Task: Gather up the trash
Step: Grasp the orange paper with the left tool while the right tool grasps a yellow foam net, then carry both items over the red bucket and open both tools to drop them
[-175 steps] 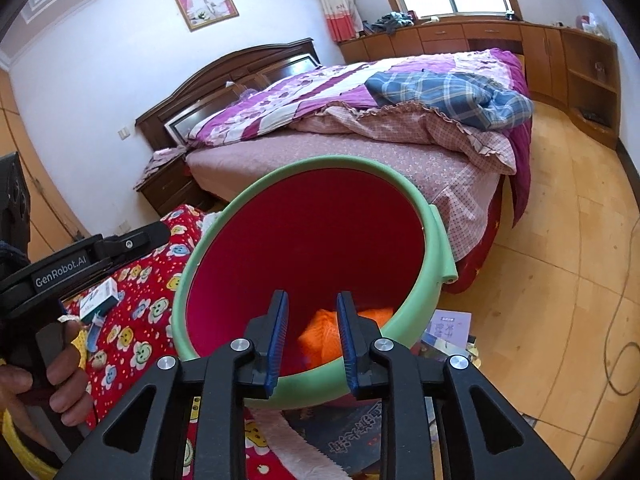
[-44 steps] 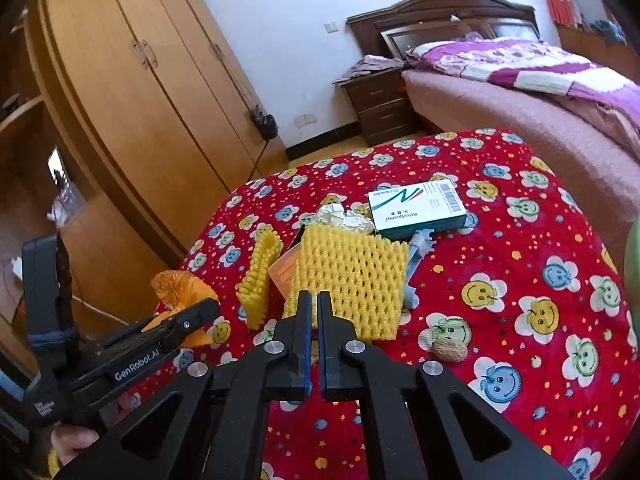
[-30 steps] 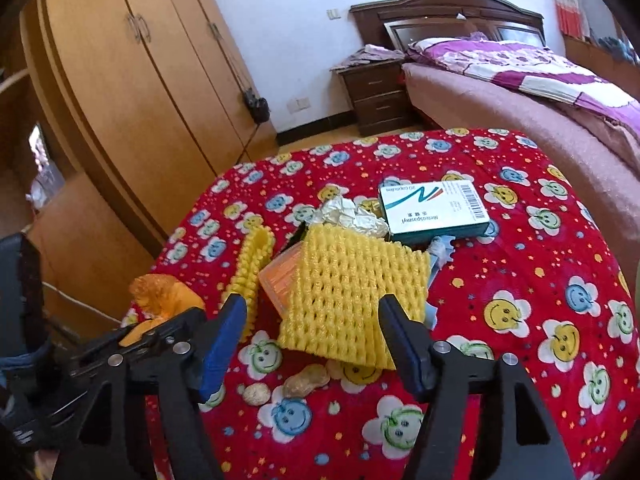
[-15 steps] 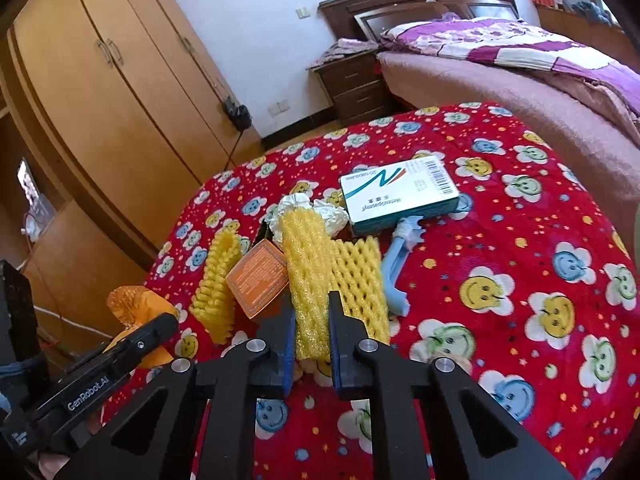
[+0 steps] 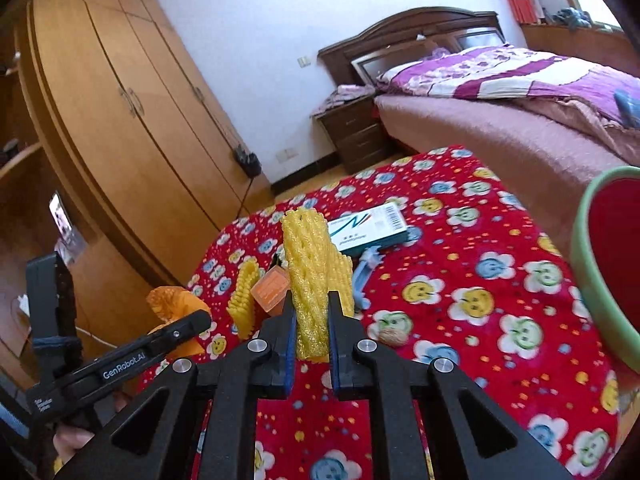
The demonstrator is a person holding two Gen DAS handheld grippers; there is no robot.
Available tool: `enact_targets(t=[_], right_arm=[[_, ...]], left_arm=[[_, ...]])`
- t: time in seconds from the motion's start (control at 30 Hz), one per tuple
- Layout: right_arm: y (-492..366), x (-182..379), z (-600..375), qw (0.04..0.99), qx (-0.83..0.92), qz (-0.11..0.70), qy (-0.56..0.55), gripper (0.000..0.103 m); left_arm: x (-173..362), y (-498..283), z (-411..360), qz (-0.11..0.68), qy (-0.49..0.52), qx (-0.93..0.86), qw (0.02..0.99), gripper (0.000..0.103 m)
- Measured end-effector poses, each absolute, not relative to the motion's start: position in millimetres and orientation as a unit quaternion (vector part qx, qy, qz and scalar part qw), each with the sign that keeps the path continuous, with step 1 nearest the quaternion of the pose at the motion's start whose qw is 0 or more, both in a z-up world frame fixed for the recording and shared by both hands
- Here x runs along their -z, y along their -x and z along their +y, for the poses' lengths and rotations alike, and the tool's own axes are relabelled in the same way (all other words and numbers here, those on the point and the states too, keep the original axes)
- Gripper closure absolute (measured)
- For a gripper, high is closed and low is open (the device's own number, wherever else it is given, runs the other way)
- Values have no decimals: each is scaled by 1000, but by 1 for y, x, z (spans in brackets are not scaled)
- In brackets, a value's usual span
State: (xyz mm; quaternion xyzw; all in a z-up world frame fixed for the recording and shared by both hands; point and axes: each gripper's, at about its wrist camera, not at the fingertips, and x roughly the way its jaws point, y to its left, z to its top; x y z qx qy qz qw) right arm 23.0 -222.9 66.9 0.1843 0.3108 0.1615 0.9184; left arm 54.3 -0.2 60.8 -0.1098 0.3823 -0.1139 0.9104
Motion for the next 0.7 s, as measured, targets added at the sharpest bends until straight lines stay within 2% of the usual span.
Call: enact_targets(t=[0.7], right_arm=[[46,-84,-346,938,-51,241,-244,90]], left_arm=[[-81,-50,-134,385,49,247,888,81]])
